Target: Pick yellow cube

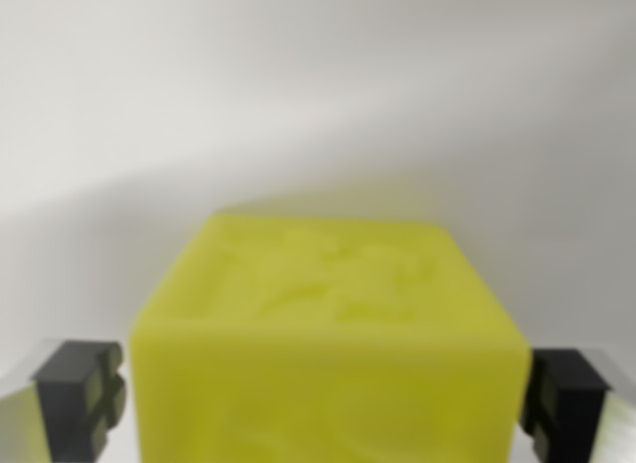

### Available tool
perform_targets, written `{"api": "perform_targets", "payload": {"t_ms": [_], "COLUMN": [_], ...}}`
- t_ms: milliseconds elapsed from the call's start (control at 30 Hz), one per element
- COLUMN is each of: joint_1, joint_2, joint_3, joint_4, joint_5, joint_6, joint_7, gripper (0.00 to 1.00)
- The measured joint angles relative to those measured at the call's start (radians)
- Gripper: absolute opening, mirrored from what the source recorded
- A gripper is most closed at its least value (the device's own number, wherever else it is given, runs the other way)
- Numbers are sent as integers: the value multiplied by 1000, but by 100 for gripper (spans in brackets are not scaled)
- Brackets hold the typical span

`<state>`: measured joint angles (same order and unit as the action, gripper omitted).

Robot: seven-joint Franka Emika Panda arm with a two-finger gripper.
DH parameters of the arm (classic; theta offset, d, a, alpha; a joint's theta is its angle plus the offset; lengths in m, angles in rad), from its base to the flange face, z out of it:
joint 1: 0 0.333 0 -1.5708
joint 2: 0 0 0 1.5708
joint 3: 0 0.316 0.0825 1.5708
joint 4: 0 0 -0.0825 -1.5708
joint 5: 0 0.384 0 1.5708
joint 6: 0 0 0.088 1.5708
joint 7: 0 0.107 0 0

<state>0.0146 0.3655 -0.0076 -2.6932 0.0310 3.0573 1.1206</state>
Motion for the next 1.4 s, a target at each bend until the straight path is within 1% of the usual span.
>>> {"api": "perform_targets", "payload": {"t_ms": [67, 100, 233, 333, 633, 800, 1400], "joint_1": [1, 5, 5, 6, 1, -1, -4], "joint_2": [1, 1, -5, -27, -110, -156, -317], "joint_3": [0, -2, -3, -4, -4, -3, -3], "joint_4": [1, 1, -1, -7, -28, -37, -58], "joint_5": [2, 10, 10, 9, -12, -19, -28], "joint_6": [1, 1, -3, -19, -82, -118, -258], "joint_7": [-1, -7, -7, -5, 11, 16, 22], "gripper": [100, 0, 0, 0, 0, 0, 0]}}
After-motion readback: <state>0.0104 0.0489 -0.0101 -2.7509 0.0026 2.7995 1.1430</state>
